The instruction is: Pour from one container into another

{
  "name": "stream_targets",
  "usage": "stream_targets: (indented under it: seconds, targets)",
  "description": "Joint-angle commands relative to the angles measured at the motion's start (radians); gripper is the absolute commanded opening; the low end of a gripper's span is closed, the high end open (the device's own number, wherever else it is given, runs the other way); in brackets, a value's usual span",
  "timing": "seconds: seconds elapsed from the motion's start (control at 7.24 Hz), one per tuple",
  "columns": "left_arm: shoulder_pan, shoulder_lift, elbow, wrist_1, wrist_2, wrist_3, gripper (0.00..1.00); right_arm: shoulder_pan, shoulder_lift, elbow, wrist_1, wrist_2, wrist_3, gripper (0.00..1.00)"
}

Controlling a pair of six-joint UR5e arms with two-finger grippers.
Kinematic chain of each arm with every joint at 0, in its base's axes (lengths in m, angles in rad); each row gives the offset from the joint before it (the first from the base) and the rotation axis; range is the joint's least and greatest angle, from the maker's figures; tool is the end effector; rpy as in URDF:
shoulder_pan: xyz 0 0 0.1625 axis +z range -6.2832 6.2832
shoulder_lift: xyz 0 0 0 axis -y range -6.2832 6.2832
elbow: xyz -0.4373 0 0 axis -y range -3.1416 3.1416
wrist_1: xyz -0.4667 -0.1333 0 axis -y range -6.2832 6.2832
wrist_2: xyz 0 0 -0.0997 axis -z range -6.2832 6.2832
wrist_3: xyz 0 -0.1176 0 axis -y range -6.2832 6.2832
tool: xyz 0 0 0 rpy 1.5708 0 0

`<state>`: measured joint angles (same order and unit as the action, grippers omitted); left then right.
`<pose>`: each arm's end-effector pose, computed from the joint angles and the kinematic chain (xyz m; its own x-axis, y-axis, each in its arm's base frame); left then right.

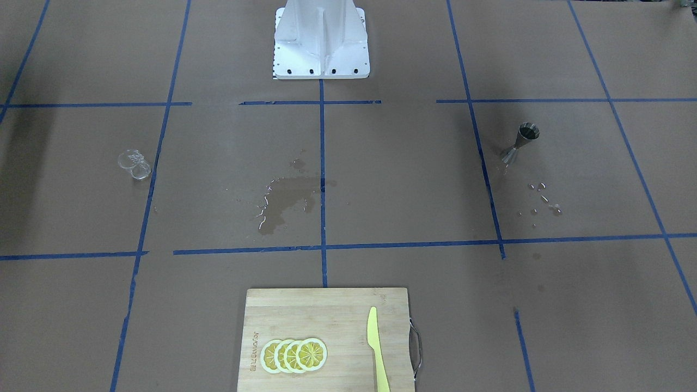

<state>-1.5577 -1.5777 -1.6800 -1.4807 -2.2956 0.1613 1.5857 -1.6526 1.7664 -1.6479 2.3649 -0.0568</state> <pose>-0.0479 -0.5692 0.6311 0.7365 0.1872 -0.6500 -0.1331 0.9823 0.1321 0.0573 -0.5298 0.6241 0.7010 -0.0724 0.7095 0.0249 0.9967 0.0771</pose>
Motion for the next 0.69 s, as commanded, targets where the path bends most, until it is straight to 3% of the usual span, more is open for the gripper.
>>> stream_targets:
  seconds: [0.0,0.28,0.41,0.55]
  targets:
    - [-0.001,-0.015,0.003,0.0,-0.001,0.001,1.0,0.0,0.001,0.004,-0.003,0.005,0.0,1.0]
    - [0.001,-0.033,-0.001,-0.009,0.001,0.001,1.0,0.0,-0.001,0.007,0.0,0.011,0.0,1.0]
    - [0.011,-0.121,0.012,-0.022,0.031,-0.002,1.0,-0.001,-0.001,0.008,0.0,0.011,0.0,1.0]
    - [0.007,-0.136,-0.047,-0.018,0.054,-0.006,1.0,0.0,-0.001,0.005,0.002,0.019,0.0,1.0]
